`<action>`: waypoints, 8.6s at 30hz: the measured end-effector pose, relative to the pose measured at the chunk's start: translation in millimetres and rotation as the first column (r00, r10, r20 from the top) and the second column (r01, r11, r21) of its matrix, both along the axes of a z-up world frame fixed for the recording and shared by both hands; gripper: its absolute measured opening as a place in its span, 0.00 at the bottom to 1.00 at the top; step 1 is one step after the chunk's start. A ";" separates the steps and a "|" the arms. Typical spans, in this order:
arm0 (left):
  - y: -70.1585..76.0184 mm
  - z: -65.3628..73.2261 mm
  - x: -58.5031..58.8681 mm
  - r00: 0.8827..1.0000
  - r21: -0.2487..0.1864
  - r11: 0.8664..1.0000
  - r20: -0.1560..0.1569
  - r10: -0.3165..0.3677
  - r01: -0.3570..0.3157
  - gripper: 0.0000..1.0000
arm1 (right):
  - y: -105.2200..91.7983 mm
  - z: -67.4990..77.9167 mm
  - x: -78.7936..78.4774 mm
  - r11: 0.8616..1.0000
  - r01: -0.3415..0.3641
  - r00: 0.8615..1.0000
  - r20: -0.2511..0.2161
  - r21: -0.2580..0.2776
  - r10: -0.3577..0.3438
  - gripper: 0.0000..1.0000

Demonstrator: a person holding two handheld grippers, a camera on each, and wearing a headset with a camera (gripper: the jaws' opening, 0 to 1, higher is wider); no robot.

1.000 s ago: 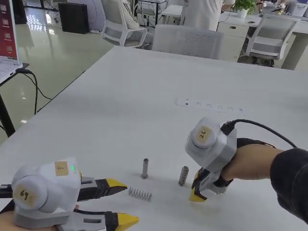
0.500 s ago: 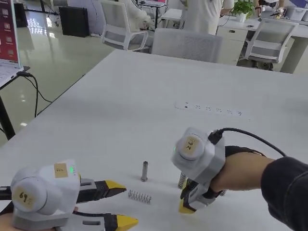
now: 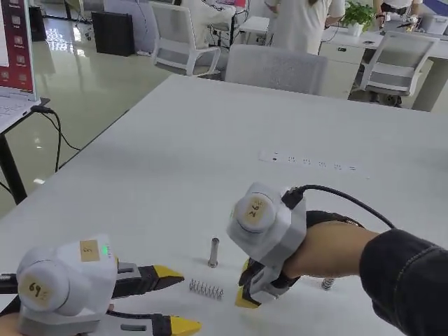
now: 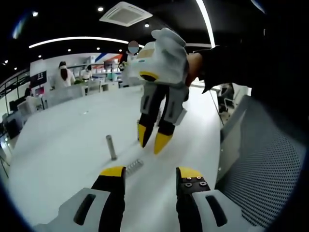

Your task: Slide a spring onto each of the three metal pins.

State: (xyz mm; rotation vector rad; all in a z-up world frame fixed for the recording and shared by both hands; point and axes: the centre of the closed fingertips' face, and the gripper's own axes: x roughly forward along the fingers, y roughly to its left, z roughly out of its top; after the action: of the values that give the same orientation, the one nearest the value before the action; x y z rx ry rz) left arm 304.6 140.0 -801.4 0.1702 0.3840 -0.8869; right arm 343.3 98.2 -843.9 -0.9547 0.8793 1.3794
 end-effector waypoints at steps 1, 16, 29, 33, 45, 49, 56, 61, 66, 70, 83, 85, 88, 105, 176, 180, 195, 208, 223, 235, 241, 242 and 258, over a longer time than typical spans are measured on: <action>0.2 0.0 0.0 1.000 0.000 1.000 0.000 0.001 -0.001 0.35 | 1.8 -0.2 0.5 1.000 -0.001 1.000 0.003 0.002 0.001 0.15; 6.9 -0.3 0.6 1.000 -0.011 0.999 -0.002 0.030 -0.030 0.35 | 20.7 -9.8 2.0 1.000 -0.007 1.000 0.005 0.011 0.007 0.15; 15.6 0.5 2.4 0.997 -0.026 0.997 -0.001 0.074 -0.074 0.37 | 24.0 -14.0 2.5 1.000 -0.008 1.000 0.005 0.005 0.008 0.15; 18.5 1.4 3.3 0.996 -0.031 0.996 0.001 0.088 -0.088 0.38 | 23.3 -17.3 2.4 1.000 -0.007 1.000 0.003 -0.002 0.007 0.15; 22.7 1.1 4.7 0.994 -0.033 0.994 -0.002 0.109 -0.109 0.43 | 23.2 -21.5 2.2 1.000 -0.011 1.000 0.006 -0.016 0.011 0.14; 24.1 0.8 5.5 0.993 -0.032 0.993 -0.002 0.116 -0.116 0.44 | 23.4 -22.2 1.7 1.000 -0.014 1.000 0.010 -0.020 0.014 0.13; 24.6 0.5 5.5 0.993 -0.036 0.992 -0.006 0.121 -0.121 0.45 | 23.6 -23.0 3.1 1.000 -0.009 1.000 0.017 -0.025 0.009 0.08; 24.1 0.8 5.7 0.993 -0.035 0.992 -0.006 0.119 -0.119 0.45 | 22.5 -22.8 3.3 1.000 -0.003 1.000 0.020 -0.026 0.004 0.08; 22.9 1.0 5.3 0.993 -0.034 0.993 -0.007 0.114 -0.114 0.46 | 20.9 -17.2 2.9 1.000 0.009 1.000 0.010 -0.022 -0.008 0.08; 21.7 1.1 5.5 0.994 -0.030 0.994 -0.008 0.108 -0.108 0.46 | 20.3 -8.2 2.3 1.000 0.013 1.000 0.008 -0.013 -0.013 0.08; 13.7 2.1 4.6 0.997 -0.013 0.997 -0.003 0.073 -0.073 0.43 | 22.5 27.5 -9.0 0.999 -0.027 1.000 0.005 0.042 0.027 0.07; 11.7 3.2 4.3 0.998 -0.008 0.998 0.001 0.065 -0.065 0.42 | 22.8 31.9 -10.5 0.998 -0.033 0.999 0.007 0.049 0.032 0.07; 9.9 4.4 4.1 0.998 -0.004 0.998 0.006 0.056 -0.056 0.41 | 23.8 37.9 -13.5 0.998 -0.040 0.999 0.006 0.057 0.040 0.07; -2.4 5.3 -2.5 0.999 0.043 0.999 0.041 -0.017 0.015 0.26 | 31.1 59.4 -43.2 0.990 -0.119 0.991 -0.053 0.073 0.123 0.07; -23.2 19.5 -8.7 0.993 0.034 0.996 0.072 -0.090 0.088 0.02 | 47.3 74.0 -68.9 0.964 -0.262 0.965 0.014 0.035 0.262 0.09; -24.3 19.9 -9.5 0.993 0.048 0.995 0.069 -0.096 0.093 0.02 | 46.2 74.2 -68.7 0.965 -0.259 0.966 0.009 0.033 0.259 0.09; -22.5 21.7 -6.5 0.995 0.025 0.997 0.075 -0.072 0.070 0.02 | 47.4 76.1 -65.6 0.968 -0.247 0.969 0.018 0.040 0.247 0.08; -18.4 16.6 -4.8 0.997 0.019 0.999 0.053 -0.047 0.046 0.14 | 45.2 78.1 -60.7 0.971 -0.236 0.972 0.022 0.042 0.235 0.08; -1.3 13.2 5.5 0.998 0.000 0.999 0.052 0.044 -0.044 0.38 | 36.6 80.3 -51.1 0.977 -0.208 0.978 0.027 0.035 0.207 0.08; 4.9 12.4 9.0 0.996 -0.010 0.997 0.051 0.079 -0.079 0.52 | 29.6 83.5 -42.5 0.982 -0.186 0.982 0.034 0.030 0.185 0.08; 6.1 10.8 9.2 0.995 -0.012 0.996 0.050 0.085 -0.085 0.56 | 25.8 86.6 -36.3 0.984 -0.174 0.984 0.039 0.029 0.173 0.08; 5.9 10.8 9.0 0.995 -0.012 0.996 0.049 0.086 -0.085 0.57 | 25.0 87.7 -34.1 0.985 -0.170 0.985 0.041 0.028 0.168 0.08; 4.6 7.1 6.2 0.996 -0.020 0.996 0.036 0.082 -0.082 0.59 | 22.6 93.7 -3.7 0.993 -0.119 0.992 0.051 0.026 0.118 0.08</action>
State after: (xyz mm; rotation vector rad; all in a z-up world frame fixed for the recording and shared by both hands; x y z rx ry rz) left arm 310.8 144.6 -794.4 0.1527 0.3464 -0.8051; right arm 339.6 120.8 -750.2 -1.0279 0.7733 1.4592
